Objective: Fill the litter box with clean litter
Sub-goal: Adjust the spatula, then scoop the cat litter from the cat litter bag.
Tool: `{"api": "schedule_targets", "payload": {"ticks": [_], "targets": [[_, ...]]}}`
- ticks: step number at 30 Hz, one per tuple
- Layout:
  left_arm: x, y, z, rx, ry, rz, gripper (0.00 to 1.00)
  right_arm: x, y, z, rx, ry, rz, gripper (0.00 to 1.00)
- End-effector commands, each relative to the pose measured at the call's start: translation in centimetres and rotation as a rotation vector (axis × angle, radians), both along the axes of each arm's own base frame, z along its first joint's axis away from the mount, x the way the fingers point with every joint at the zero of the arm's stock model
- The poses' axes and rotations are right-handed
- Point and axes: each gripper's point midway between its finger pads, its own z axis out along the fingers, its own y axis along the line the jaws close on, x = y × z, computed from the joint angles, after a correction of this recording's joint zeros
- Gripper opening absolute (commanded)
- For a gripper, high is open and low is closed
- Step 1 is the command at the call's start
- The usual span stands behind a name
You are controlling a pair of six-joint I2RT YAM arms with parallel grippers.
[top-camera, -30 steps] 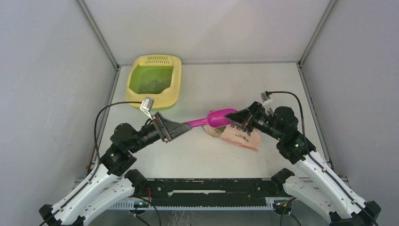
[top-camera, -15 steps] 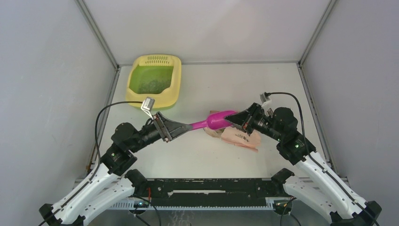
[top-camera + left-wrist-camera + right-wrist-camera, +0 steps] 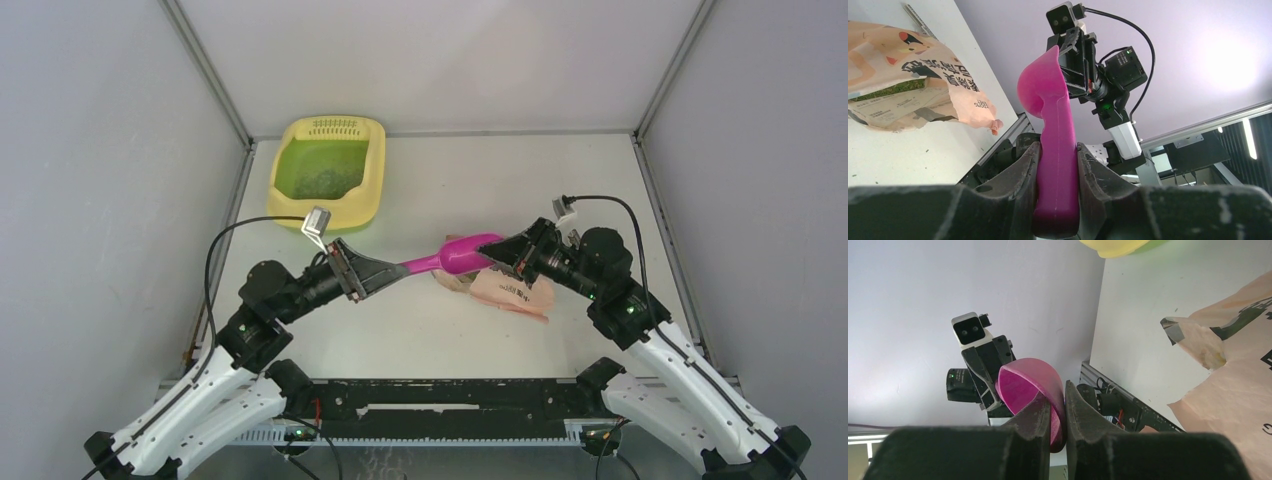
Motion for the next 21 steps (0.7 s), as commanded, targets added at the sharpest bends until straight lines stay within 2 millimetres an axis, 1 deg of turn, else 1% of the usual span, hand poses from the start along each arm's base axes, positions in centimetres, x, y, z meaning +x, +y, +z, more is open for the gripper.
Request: {"api": "schedule_targets", "payload": {"ticks": [1, 4, 5, 6, 8, 10, 11, 12, 13, 17, 21], "targets": [[-0.1, -0.2, 0.4, -0.019, -0.018, -0.017, 0.22, 0.4, 0.2, 1.2, 0.026, -0.046, -0.011, 0.0], [0.0, -0.2, 0.5, -0.016, -0.02, -0.014, 0.17, 0.3, 0.2, 1.1, 0.021, -0.051, -0.003, 0.0], [0.1, -0.2, 0.4, -0.01, -0.014, -0.006, 0.16, 0.2, 0.2, 1.0, 0.018, -0.05, 0.003, 0.1], [0.3, 0.0, 0.2, -0.001, -0.007, 0.008, 0.15, 0.0, 0.2, 1.0, 0.014, -0.051, 0.01, 0.27], [0.6, 0.3, -0.1, 0.01, 0.006, 0.025, 0.13, -0.1, -0.3, 0.8, -0.006, -0.055, 0.011, 0.5], [0.6, 0.9, -1.0, 0.034, 0.041, 0.04, 0.12, -0.1, -1.4, 0.4, -0.065, -0.063, -0.006, 0.69], [0.5, 1.2, -1.3, 0.037, 0.052, 0.045, 0.12, -0.1, -2.1, 0.2, -0.105, -0.068, -0.015, 0.73], [0.3, 1.6, -1.6, 0.037, 0.064, 0.053, 0.11, -0.1, -2.8, 0.5, -0.14, -0.087, -0.026, 0.75], [0.1, 2.0, -1.7, 0.035, 0.076, 0.062, 0.11, -0.1, -3.6, 0.3, -0.181, -0.092, -0.04, 0.77], [-1.3, 4.1, -1.6, 0.052, 0.104, 0.104, 0.11, 0.2, -6.6, -0.3, -0.332, -0.134, -0.12, 0.77], [-2.5, 5.3, -1.4, 0.086, 0.138, 0.121, 0.12, 0.5, -7.9, -1.2, -0.4, -0.134, -0.154, 0.77]]}}
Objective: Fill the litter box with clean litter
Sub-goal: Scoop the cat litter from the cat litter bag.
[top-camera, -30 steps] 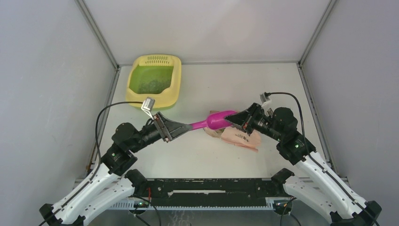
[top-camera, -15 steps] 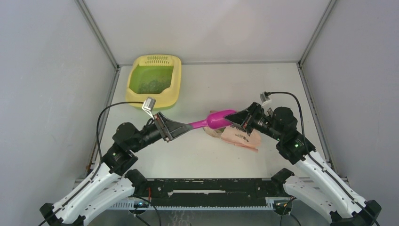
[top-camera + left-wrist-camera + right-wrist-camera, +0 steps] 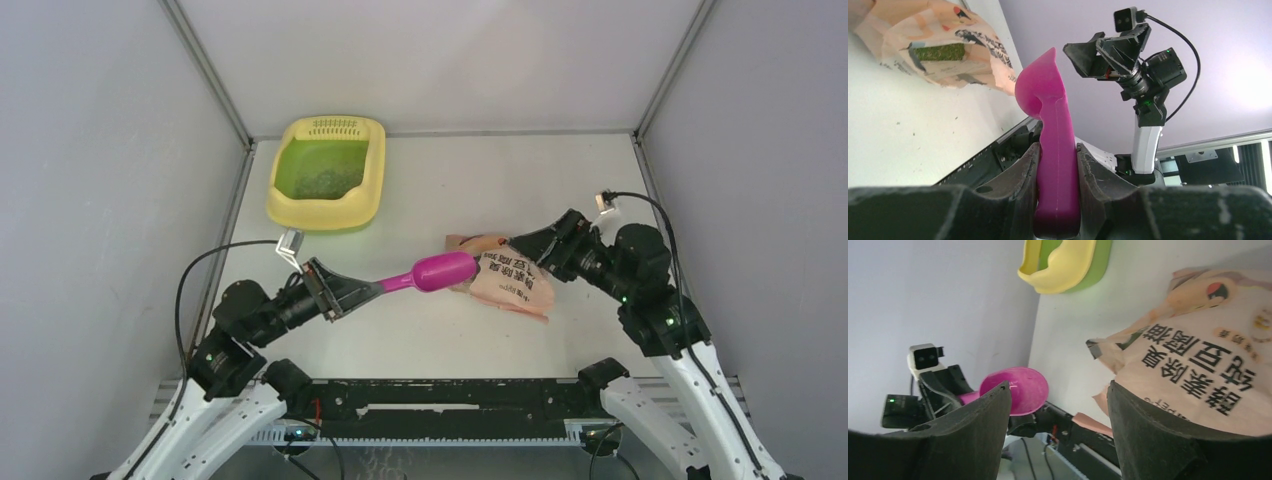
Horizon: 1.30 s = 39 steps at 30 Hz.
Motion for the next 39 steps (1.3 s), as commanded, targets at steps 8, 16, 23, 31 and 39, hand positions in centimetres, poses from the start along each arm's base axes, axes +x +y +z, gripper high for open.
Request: {"api": "schedule_targets", "payload": {"ticks": [8, 16, 23, 31, 39], "targets": [[0.0, 1.0, -3.2, 0.141, 0.159, 0.039, 0.11, 3.1, -3.4, -2.1, -0.262, -0.029, -0.107, 0.77], [4.4, -0.1, -5.4, 0.22, 0.186, 0.083, 0.1, 5.6, -4.5, -3.1, -0.333, -0.017, -0.143, 0.75], [7.3, -0.8, -6.7, 0.302, 0.22, 0.097, 0.1, 9.0, -6.7, -4.6, -0.415, 0.013, -0.223, 0.75], [8.9, -1.6, -5.0, 0.313, 0.217, 0.103, 0.1, 15.1, -7.5, -8.2, -0.52, 0.092, -0.273, 0.72], [8.6, -1.5, -4.6, 0.316, 0.239, 0.107, 0.1, 17.9, -7.1, -11.1, -0.545, 0.143, -0.24, 0.71]]}}
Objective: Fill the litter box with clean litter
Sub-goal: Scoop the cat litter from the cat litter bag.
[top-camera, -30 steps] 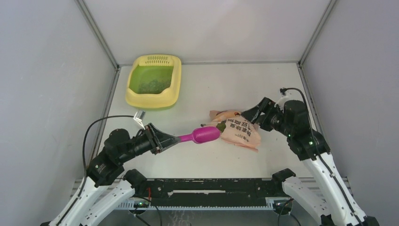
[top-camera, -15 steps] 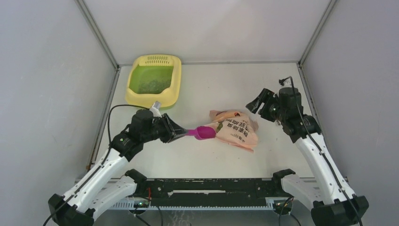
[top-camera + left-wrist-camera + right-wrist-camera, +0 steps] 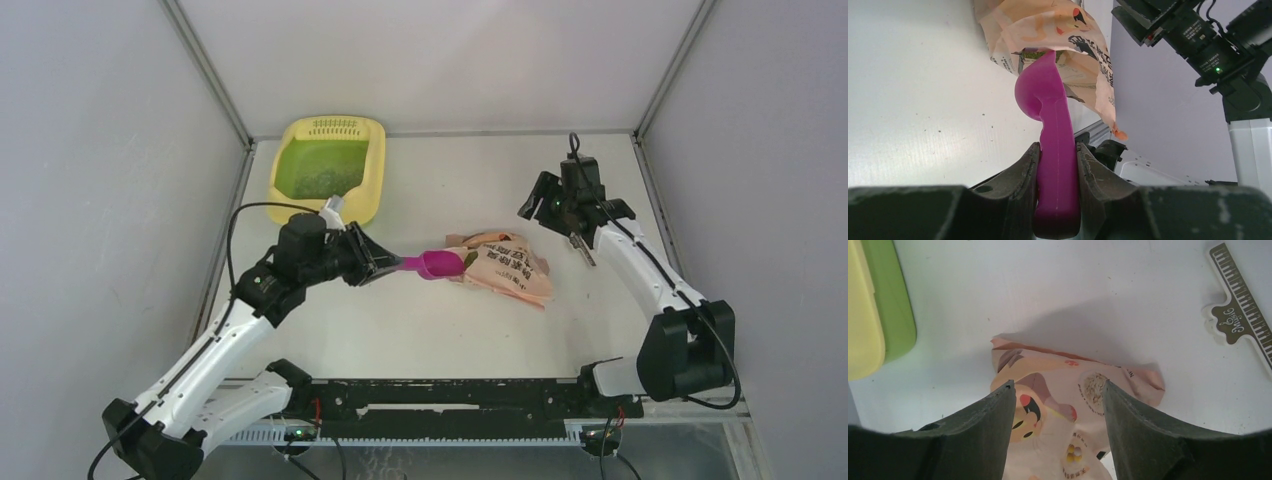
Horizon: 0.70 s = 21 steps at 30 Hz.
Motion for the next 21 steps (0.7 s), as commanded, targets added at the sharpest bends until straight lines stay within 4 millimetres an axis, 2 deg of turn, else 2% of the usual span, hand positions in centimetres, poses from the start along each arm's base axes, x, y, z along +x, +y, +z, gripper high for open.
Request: {"api": "schedule_targets", "payload": {"ticks": [1, 4, 9, 12, 16, 21], "targets": [[0.5, -0.4, 2.3, -0.018, -0.069, -0.002, 0.1, 2.1, 0.6, 2.8, -0.005, -0.114, 0.034, 0.7], [0.5, -1.3, 0.9, -0.006, -0.046, -0.009, 0.1, 1.1, 1.7, 3.4, -0.034, -0.131, 0.08, 0.7], [0.6, -3.2, -0.8, 0.034, -0.027, -0.025, 0.1, -2.0, 3.5, 5.3, -0.051, -0.2, 0.15, 0.7], [1.0, -3.8, -1.2, 0.046, -0.037, -0.009, 0.1, -3.0, 3.5, 4.6, -0.079, -0.178, 0.163, 0.7], [1.7, -3.7, -2.3, 0.109, -0.049, 0.045, 0.09, -4.0, 4.2, 3.5, -0.086, -0.14, 0.211, 0.68], [1.5, -2.7, -4.3, 0.197, -0.067, 0.128, 0.09, -7.7, 5.6, 1.4, -0.117, -0.097, 0.291, 0.64]]}}
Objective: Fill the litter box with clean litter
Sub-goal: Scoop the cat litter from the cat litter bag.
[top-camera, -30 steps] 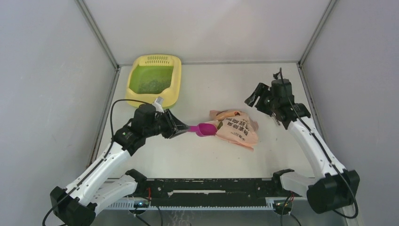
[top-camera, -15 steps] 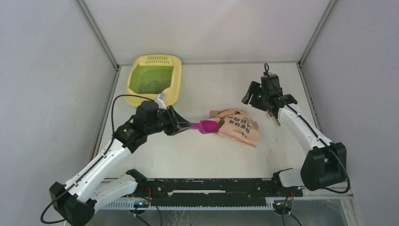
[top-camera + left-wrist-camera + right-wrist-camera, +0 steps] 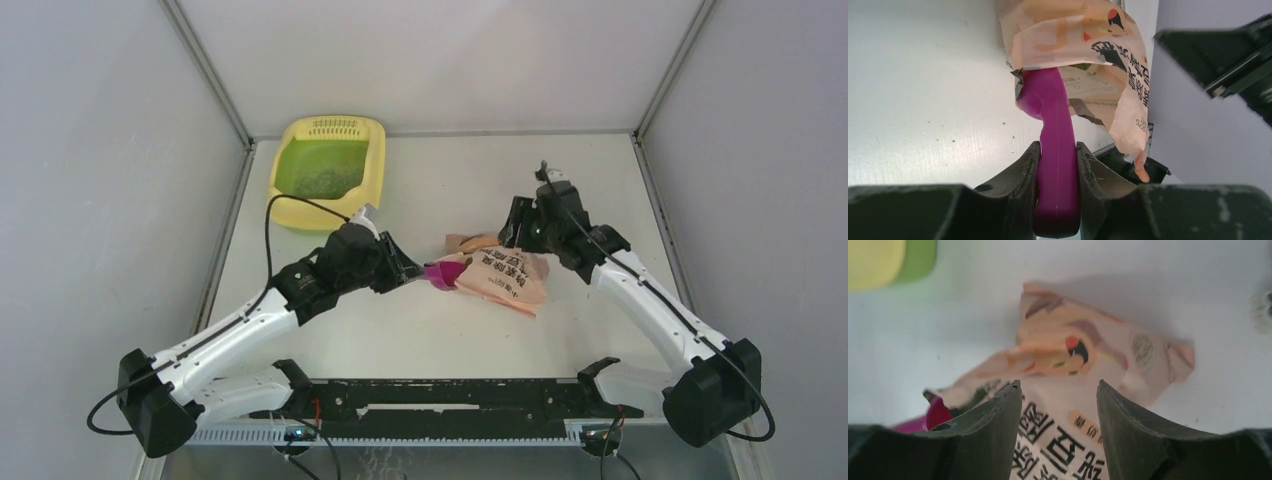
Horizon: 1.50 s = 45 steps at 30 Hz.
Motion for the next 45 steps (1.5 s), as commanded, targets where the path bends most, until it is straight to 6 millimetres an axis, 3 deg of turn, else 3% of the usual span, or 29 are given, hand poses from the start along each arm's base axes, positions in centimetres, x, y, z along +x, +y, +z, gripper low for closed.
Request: {"api": "schedule_targets", "payload": {"ticks": [1, 8, 13, 18, 26, 31, 38, 42, 45], "targets": [[1.1, 1.0, -0.9, 0.05, -0.066, 0.125, 0.09, -3.8, 0.8, -1.8, -0.063, 0.029, 0.079, 0.63], [-0.6, -0.3, -4.7, 0.049, -0.022, 0.132, 0.07, -9.6, 1.1, -3.6, -0.034, 0.047, 0.102, 0.58], [-1.6, -1.2, -6.2, -0.016, -0.041, 0.17, 0.06, -12.0, 0.7, -5.1, -0.029, 0.077, 0.101, 0.57], [-0.5, -1.5, -5.6, -0.062, -0.098, 0.223, 0.07, -12.1, 0.5, -5.8, -0.051, 0.089, 0.102, 0.57], [1.1, -4.7, -5.3, 0.014, -0.087, 0.179, 0.07, -11.9, 0.8, -6.0, -0.043, 0.098, 0.095, 0.57], [2.2, -6.5, -5.8, -0.07, -0.103, 0.177, 0.07, -11.8, 0.4, -6.0, -0.057, 0.094, 0.085, 0.57], [1.8, -3.6, -8.3, -0.081, -0.097, 0.229, 0.07, -11.2, -1.3, -3.9, -0.027, 0.088, 0.017, 0.66], [1.6, -2.5, -8.3, -0.08, -0.1, 0.237, 0.07, -11.3, -3.1, -4.7, -0.038, 0.133, -0.074, 0.75], [1.5, -1.4, -8.3, -0.082, -0.104, 0.248, 0.07, -11.3, -3.2, -5.0, 0.035, 0.143, -0.125, 0.79]]}}
